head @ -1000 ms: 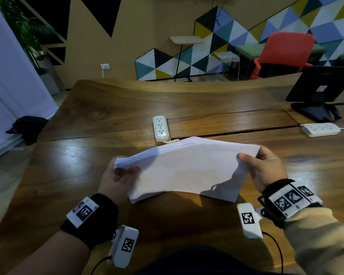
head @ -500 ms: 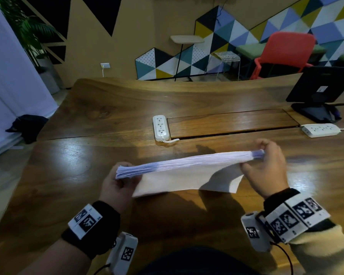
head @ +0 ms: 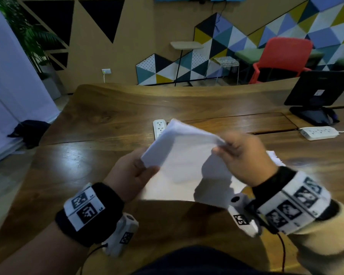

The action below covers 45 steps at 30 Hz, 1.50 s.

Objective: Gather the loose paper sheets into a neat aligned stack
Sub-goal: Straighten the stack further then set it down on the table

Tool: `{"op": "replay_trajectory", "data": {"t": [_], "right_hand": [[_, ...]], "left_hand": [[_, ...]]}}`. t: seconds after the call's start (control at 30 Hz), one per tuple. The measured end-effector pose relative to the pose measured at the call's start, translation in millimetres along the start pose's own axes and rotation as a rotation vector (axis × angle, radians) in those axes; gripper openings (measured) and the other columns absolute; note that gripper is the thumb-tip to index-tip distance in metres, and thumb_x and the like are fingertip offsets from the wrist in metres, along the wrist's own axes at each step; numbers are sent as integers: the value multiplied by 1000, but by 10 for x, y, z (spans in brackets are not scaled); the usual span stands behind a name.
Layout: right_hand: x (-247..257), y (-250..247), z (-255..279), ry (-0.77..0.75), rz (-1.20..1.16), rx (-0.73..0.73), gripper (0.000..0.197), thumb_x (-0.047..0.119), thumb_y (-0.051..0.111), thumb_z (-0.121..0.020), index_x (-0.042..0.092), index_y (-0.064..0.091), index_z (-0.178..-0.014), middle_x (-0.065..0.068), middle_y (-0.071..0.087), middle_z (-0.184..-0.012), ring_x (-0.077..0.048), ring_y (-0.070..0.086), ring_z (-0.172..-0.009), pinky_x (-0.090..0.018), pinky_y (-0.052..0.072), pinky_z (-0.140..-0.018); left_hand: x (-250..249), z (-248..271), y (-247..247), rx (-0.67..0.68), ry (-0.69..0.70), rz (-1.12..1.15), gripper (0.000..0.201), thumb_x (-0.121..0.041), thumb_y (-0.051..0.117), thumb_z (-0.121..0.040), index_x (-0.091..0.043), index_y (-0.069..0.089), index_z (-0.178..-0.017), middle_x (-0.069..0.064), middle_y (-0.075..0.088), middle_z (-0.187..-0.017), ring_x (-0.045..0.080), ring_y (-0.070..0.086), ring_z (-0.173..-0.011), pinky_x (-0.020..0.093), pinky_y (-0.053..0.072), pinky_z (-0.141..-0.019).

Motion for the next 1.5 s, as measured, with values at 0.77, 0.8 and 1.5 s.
{"op": "replay_trajectory", "data": {"t": [0.77, 0.8, 1.5], "right_hand": [[-108, -92, 228, 276, -646, -518, 19, 20, 49, -80, 35, 39, -88, 11, 49, -89, 3, 52, -77, -19, 46, -66], [-127, -76, 214, 291, -638, -506, 18, 22, 48, -80, 35, 39, -87, 10, 49, -87, 0, 51, -76, -24, 46, -67], [-189, -179, 138, 125, -721, -493, 5, 33, 46, -81, 33, 42, -84, 20, 52, -63, 1, 44, -57, -15, 37, -56]], "left_hand": [[-253, -136, -25, -366, -84, 428, 31, -24, 43, -83, -18, 54, -111, 5, 67, -99, 20, 63, -94, 43, 53, -81], [-238, -145, -42, -373, -90, 390, 31, -24, 42, -84, -15, 55, -110, 0, 66, -98, 15, 63, -93, 36, 52, -81], [-225, -171, -166, -401, -72, 534, 9, -38, 48, -81, -33, 44, -87, -12, 50, -84, -10, 51, -70, 10, 44, -61]]}}
Point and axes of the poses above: each hand's wrist, its own z-axis away from the middle knuckle, its own y-axis out of the palm, x = y × z, the point moved 6 cm from there along -z, towards the middle knuckle
